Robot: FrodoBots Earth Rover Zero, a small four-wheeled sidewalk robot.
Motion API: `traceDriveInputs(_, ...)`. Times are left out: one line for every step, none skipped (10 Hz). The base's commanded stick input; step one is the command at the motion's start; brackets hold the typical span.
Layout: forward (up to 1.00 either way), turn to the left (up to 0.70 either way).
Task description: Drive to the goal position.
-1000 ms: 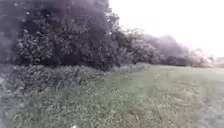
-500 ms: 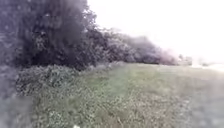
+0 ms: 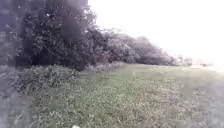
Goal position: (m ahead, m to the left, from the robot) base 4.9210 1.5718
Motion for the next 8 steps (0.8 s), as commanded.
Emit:
traceDriveInputs(0.00, 0.00)
traceDriveInputs(0.00, 0.00)
traceDriveInputs(0.00, 0.00)
traceDriveInputs(0.00, 0.00)
traceDriveInputs(0.00, 0.00)
traceDriveInputs(0.00, -0.45)
traceDriveInputs(0.00, -0.64)
traceDriveInputs(0.31, -0.54)
